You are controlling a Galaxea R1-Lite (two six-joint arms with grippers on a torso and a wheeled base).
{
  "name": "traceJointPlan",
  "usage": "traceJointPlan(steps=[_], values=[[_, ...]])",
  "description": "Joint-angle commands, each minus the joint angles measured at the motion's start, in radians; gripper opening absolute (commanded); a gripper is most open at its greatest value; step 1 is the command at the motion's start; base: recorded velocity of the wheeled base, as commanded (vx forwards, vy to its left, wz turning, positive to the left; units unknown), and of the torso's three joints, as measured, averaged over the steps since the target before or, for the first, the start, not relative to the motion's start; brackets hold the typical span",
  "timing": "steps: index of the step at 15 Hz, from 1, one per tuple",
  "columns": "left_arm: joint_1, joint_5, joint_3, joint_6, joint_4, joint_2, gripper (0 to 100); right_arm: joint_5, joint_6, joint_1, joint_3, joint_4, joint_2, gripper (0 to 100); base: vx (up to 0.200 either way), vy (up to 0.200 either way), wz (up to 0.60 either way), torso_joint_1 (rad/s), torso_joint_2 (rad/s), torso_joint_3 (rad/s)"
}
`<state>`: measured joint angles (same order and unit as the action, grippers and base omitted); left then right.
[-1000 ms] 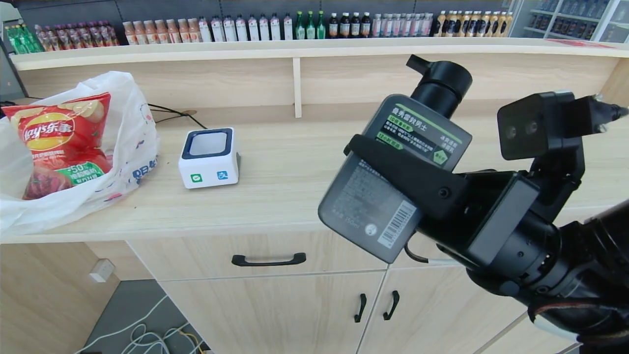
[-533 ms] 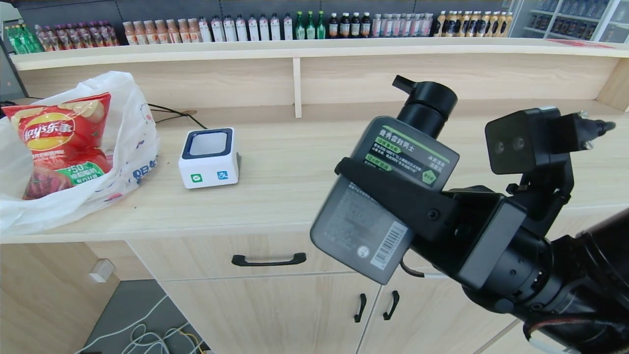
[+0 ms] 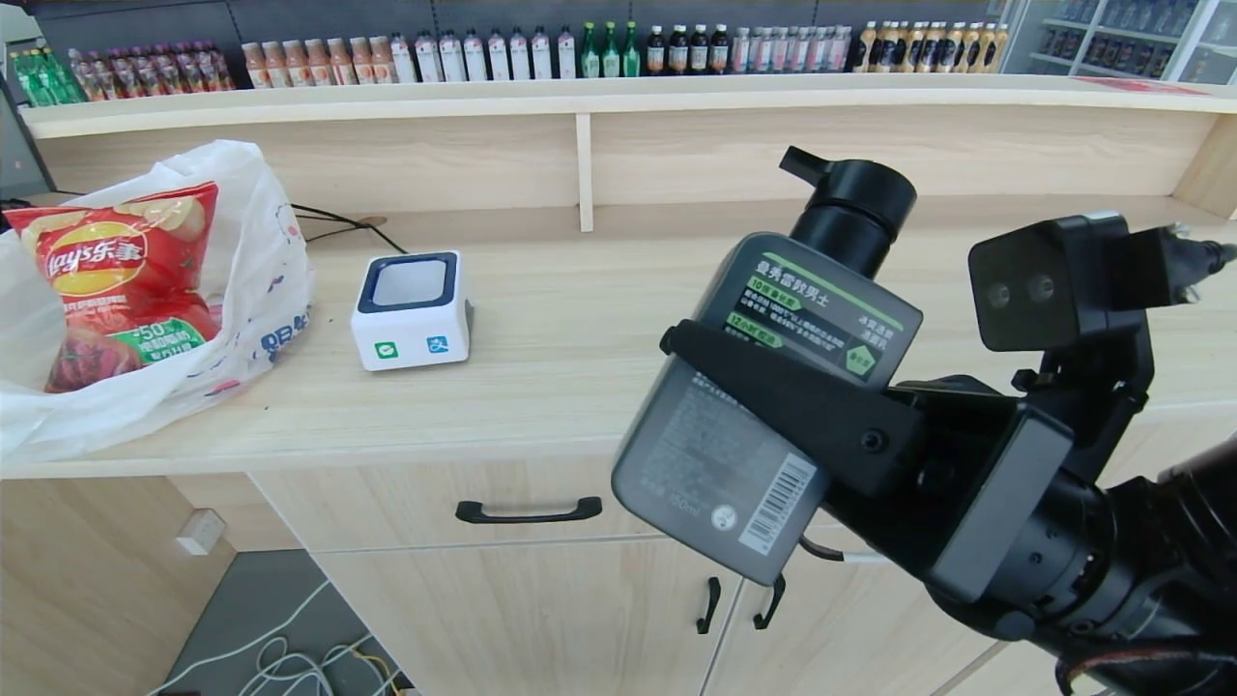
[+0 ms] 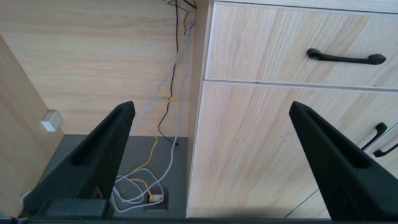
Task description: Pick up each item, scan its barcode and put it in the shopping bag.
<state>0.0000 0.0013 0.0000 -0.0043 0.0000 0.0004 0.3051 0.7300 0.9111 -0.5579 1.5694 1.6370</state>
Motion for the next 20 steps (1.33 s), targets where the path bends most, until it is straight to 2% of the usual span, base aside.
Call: traceJointPlan(steps=[1, 7, 12, 15, 17, 20], values=[[0.000, 0.000, 0.000, 0.000, 0.000, 0.000, 100, 0.000, -0.001, 0.000, 0.001, 0.001, -0.006, 0, 0.000, 0.000, 0.00, 0.000, 0.00, 0.000], [0.000, 0.000, 0.000, 0.000, 0.000, 0.000, 100, -0.040, -0.011, -0.001, 0.015, 0.001, -0.014, 0, 0.000, 0.000, 0.00, 0.000, 0.00, 0.000], [-0.002, 0.000, 0.000, 0.006, 0.000, 0.000, 100, -0.040, -0.215, -0.020, 0.075, 0.001, -0.017, 0, 0.000, 0.000, 0.00, 0.000, 0.00, 0.000], [-0.002, 0.000, 0.000, 0.006, 0.000, 0.000, 100, -0.040, -0.366, -0.086, 0.087, 0.001, -0.003, 0, 0.000, 0.000, 0.00, 0.000, 0.00, 0.000], [0.000, 0.000, 0.000, 0.006, 0.000, 0.000, 100, -0.055, -0.551, -0.167, 0.067, 0.001, 0.012, 0, 0.000, 0.000, 0.00, 0.000, 0.00, 0.000], [-0.002, 0.000, 0.000, 0.006, 0.000, 0.000, 100, -0.158, -0.728, -0.241, 0.072, 0.001, -0.006, 0, 0.000, 0.000, 0.00, 0.000, 0.00, 0.000]])
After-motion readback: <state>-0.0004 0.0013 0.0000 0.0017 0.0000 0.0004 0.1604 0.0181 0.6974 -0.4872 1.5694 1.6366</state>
